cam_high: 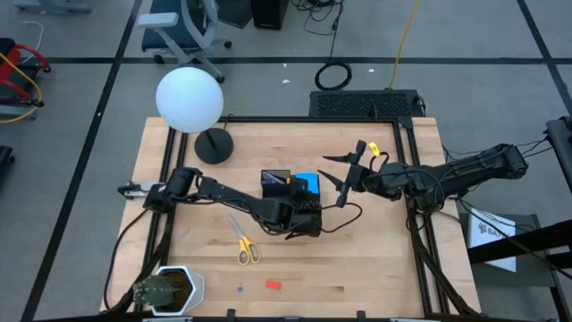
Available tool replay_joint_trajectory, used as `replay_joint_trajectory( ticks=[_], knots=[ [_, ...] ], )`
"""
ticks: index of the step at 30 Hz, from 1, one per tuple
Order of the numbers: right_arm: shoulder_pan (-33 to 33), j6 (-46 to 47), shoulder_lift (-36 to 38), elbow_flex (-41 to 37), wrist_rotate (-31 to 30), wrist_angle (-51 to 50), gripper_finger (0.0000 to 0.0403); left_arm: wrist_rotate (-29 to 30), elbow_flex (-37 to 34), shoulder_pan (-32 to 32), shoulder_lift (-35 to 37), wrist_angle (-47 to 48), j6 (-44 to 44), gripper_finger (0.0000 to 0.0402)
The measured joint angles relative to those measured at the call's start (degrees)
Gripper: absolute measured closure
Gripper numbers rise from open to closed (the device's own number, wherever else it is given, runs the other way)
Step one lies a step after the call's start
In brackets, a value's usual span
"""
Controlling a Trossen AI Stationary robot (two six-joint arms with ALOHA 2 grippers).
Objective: Pick and place office supplies into organizer
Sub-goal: Put the blue sticky note into the desk organizer, then put the yellow scissors into the desk organizer
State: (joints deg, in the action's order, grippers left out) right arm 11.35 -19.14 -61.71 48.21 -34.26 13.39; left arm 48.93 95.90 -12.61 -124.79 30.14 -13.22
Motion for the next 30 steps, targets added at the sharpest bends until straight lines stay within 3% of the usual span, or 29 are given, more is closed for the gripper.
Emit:
replay_joint_trajectory(
  ticks=[10, 23, 30],
  knots=[
    [0.0, 0.0, 0.0, 0.0, 0.0, 0.0, 0.0232, -0.5, 0.0, 0.1, 0.0, 0.1, 1.2, 0.0393],
    [0.0, 0.0, 0.0, 0.0, 0.0, 0.0, 0.0232, -0.5, 0.0, 1.1, 0.0, 1.4, 4.9, 0.0259],
    [0.0, 0.0, 0.0, 0.0, 0.0, 0.0, 0.0232, -0.6, 0.0, 1.0, 0.0, 1.4, 5.4, 0.0220]
  ],
)
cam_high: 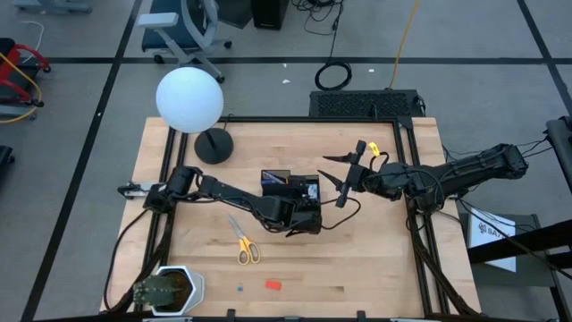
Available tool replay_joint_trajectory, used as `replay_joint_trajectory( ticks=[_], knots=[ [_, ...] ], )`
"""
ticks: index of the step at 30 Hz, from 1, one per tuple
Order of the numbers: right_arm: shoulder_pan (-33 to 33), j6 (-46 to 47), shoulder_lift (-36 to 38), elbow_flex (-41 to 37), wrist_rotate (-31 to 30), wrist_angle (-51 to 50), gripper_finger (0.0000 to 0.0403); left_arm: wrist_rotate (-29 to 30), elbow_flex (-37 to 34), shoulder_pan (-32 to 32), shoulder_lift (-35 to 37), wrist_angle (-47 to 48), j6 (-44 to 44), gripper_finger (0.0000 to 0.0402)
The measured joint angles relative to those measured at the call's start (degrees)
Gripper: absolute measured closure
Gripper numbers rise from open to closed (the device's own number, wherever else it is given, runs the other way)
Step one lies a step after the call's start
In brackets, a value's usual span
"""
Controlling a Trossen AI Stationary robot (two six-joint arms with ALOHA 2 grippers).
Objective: Pick and place office supplies into organizer
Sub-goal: Put the yellow scissors into the desk organizer
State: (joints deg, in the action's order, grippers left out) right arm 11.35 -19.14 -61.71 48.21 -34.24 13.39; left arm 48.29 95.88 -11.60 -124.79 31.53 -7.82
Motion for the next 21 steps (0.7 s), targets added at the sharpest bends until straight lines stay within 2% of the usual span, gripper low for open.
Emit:
replay_joint_trajectory(
  ticks=[7, 21],
  knots=[
    [0.0, 0.0, 0.0, 0.0, 0.0, 0.0, 0.0232, 0.0, 0.0, -0.5, 0.0, 0.3, 0.4, 0.0218],
    [0.0, -0.6, 0.0, 0.0, 0.0, -0.1, 0.0232, 0.9, 0.0, -5.4, 1.3, 8.3, 1.0, 0.0217]
  ],
)
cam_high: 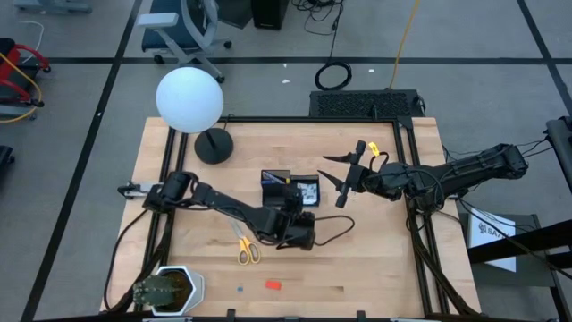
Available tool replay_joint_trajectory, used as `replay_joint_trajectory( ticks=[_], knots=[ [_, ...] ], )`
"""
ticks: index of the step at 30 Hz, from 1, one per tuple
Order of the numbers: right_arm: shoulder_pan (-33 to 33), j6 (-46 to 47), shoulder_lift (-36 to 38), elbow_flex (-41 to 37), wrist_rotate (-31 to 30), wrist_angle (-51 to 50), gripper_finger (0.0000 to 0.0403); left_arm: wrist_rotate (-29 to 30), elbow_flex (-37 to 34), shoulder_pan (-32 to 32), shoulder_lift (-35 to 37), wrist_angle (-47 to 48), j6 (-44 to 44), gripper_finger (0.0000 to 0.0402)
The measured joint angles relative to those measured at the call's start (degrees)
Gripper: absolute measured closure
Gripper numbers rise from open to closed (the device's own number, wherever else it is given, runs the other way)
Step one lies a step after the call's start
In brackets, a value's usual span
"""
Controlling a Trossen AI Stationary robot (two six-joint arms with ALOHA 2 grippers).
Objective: Pick and place office supplies into organizer
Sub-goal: Put the yellow scissors into the desk organizer
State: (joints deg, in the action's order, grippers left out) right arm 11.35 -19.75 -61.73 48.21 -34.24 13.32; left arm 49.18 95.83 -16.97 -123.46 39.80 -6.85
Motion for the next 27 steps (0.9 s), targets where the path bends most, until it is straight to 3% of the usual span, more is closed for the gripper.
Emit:
replay_joint_trajectory(
  ticks=[9, 27],
  knots=[
    [0.0, 0.0, 0.0, 0.0, 0.0, -0.1, 0.0232, 0.2, 0.0, -2.9, 2.4, 2.3, 1.4, 0.0217],
    [0.0, -0.1, 0.0, 0.0, 0.0, -0.4, 0.0232, -5.5, 0.0, -8.4, 9.6, 14.0, 10.0, 0.0217]
  ],
)
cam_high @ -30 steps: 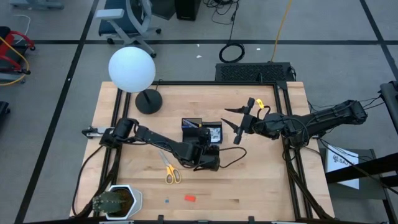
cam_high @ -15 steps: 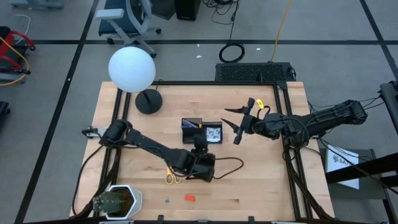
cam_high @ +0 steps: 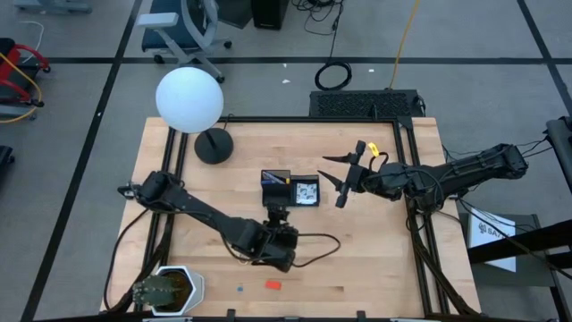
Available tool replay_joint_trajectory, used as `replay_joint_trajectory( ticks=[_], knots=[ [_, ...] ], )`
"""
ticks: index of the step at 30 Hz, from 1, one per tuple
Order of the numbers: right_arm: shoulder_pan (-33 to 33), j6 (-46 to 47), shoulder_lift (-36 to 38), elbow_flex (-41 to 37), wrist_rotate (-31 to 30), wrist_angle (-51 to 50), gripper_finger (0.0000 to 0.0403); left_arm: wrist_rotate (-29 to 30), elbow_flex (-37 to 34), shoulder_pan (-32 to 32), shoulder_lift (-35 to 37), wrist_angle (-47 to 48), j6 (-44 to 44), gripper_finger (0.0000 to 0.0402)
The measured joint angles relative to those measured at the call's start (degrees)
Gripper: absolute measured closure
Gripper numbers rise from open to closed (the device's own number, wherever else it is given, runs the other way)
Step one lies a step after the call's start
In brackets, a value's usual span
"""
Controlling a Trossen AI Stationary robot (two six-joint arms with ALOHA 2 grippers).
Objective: Pick and place office supplies into organizer
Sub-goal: Put the yellow scissors into the desk organizer
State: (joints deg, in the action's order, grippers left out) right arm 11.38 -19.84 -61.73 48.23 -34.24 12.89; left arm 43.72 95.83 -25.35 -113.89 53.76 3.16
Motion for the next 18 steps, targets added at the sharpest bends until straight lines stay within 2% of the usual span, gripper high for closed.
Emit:
replay_joint_trajectory(
  ticks=[8, 13, 18],
  knots=[
    [0.0, -0.4, 0.0, 0.0, 0.0, 0.0, 0.0232, -1.8, 0.1, -0.8, 3.6, 4.5, 6.2, 0.0217],
    [0.0, -0.4, 0.0, 0.0, 0.0, -0.1, 0.0232, -7.8, 0.0, -1.6, 3.8, 7.6, 7.1, 0.0217],
    [0.0, -0.4, 0.0, 0.0, 0.0, -0.2, 0.0232, -16.0, 0.0, -1.9, 3.8, 8.6, 3.2, 0.0217]
  ],
)
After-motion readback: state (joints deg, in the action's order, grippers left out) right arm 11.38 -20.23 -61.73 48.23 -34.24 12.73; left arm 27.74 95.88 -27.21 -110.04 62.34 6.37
